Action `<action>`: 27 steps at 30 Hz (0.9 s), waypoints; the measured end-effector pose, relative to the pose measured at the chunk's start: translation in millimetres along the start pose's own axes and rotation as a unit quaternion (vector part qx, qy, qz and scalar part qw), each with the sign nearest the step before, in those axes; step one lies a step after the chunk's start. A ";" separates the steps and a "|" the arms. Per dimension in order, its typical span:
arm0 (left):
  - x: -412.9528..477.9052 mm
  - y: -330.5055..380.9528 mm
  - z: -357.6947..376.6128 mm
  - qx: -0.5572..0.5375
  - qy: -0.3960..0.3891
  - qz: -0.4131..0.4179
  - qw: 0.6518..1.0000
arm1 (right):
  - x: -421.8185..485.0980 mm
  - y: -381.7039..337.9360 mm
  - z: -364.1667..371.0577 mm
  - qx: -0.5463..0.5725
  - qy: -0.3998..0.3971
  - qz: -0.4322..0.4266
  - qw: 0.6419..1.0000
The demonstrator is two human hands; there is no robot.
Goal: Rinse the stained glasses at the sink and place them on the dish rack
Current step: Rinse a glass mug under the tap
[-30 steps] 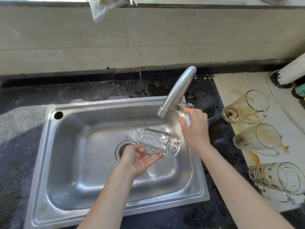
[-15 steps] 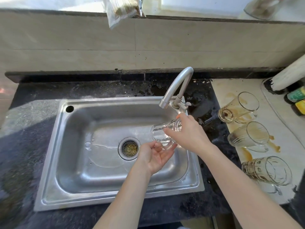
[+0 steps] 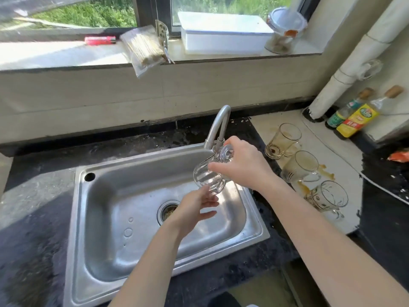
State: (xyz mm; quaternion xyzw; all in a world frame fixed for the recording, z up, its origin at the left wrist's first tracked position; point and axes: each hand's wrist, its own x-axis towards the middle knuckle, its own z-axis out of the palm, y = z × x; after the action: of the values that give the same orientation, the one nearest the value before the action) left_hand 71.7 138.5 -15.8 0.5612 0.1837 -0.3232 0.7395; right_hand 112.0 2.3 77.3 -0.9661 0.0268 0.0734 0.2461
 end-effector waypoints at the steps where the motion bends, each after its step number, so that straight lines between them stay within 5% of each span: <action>1: -2.4 1.3 -3.8 0.002 -0.007 0.004 1.000 | -5.2 -1.1 -1.2 0.036 0.000 0.009 0.999; 5: -14.3 -12.8 -7.6 0.115 -0.040 -0.035 0.992 | -29.3 -0.2 9.1 0.022 -0.015 0.048 0.998; 9: -23.8 -20.5 -1.7 -0.058 -0.084 0.000 0.995 | -49.6 3.0 -1.6 0.126 0.010 0.051 0.991; 13: -18.3 -29.7 14.2 0.153 -0.101 -0.047 0.982 | -68.8 22.7 2.1 0.096 0.013 0.118 0.988; 19: -21.3 -36.3 64.8 0.263 -0.215 -0.035 0.940 | -125.7 73.8 -31.9 0.166 0.061 0.144 0.974; 27: -47.6 -101.3 179.1 0.290 -0.349 -0.054 0.890 | -264.1 179.5 -49.3 0.350 0.224 0.224 0.882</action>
State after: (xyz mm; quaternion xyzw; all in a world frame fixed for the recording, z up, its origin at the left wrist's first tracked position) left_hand -48.3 -34.8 -3.5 0.5910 -0.1580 -0.5763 0.5419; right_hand -158.3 -174.7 76.4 -0.7764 0.3203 -0.1057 0.5324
